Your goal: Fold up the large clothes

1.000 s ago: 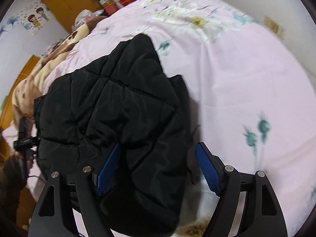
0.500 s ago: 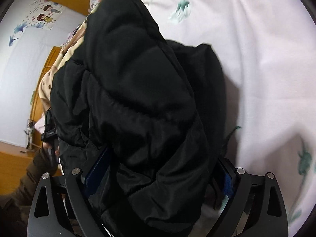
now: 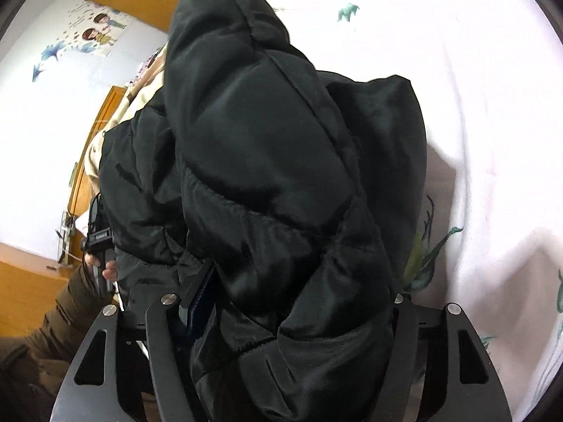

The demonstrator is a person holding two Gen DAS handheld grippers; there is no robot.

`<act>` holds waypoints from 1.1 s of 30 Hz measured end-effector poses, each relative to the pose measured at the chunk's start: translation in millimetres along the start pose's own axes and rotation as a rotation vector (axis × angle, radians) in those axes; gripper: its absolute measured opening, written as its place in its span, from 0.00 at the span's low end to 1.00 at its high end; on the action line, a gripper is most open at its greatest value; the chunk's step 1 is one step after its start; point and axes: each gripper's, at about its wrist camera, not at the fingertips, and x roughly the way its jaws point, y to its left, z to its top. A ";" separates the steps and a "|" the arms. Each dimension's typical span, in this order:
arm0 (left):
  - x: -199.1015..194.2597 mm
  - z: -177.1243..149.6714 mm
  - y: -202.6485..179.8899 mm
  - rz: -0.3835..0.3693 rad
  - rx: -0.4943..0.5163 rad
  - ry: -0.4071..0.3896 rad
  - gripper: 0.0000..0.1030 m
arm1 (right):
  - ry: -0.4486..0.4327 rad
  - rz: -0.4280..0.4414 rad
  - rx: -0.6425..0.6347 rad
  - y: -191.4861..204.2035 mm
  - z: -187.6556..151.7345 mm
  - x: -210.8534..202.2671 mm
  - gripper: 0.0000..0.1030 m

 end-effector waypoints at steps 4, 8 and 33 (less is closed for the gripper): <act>7.7 -5.2 15.1 0.012 -0.027 0.013 0.90 | 0.007 -0.018 0.013 3.4 1.1 5.0 0.68; 2.6 -3.8 13.4 0.024 -0.027 0.020 0.82 | -0.003 -0.033 -0.005 12.1 -2.3 3.8 0.63; -107.7 -17.1 -15.3 0.073 -0.044 -0.143 0.33 | -0.209 -0.118 -0.185 109.0 -33.5 -40.9 0.31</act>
